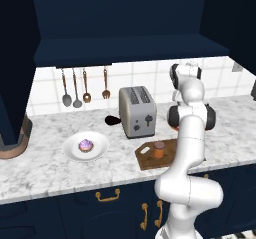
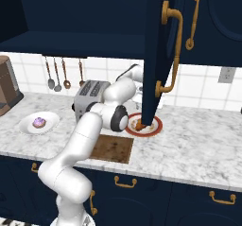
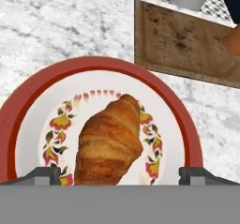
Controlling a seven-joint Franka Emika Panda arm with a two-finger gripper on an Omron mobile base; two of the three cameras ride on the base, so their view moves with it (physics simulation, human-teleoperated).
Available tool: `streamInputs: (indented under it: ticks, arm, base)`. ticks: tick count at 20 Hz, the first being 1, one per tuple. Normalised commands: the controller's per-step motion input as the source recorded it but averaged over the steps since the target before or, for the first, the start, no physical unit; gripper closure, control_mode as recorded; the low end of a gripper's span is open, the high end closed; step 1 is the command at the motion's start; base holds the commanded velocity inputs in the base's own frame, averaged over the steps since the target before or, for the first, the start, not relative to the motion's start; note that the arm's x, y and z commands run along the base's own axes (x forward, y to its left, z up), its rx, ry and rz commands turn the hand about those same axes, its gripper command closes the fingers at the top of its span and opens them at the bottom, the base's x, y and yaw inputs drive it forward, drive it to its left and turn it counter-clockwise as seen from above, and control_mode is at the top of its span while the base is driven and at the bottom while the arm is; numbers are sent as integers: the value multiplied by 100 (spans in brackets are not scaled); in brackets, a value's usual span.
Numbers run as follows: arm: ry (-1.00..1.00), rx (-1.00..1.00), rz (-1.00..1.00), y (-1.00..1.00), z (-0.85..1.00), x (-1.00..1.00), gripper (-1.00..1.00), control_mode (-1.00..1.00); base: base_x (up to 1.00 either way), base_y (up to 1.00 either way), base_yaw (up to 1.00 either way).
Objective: From the different types of pastries on the counter, select a croissant and place it on the cutting board. Then retrieve a jar of jam from the cabinet and place it alongside the croissant on the cutting board.
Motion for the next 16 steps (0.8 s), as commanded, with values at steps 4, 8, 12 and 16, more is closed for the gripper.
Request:
streamInputs:
  ticks: [4,8,12,16]
  arm:
    - [-3,-2,0,22,-3,-66,-100,-100]
    - [-15,-8,0,28,-16,-85,-100,-100]
    - [-23,-9,0,33,-10,-88,-100,-100]
    - [-28,-10,-2,16,-1,-49,-100,-100]
  base:
    - [0,0,0]
    - [0,0,0]
    - [0,0,0]
    - [0,0,0]
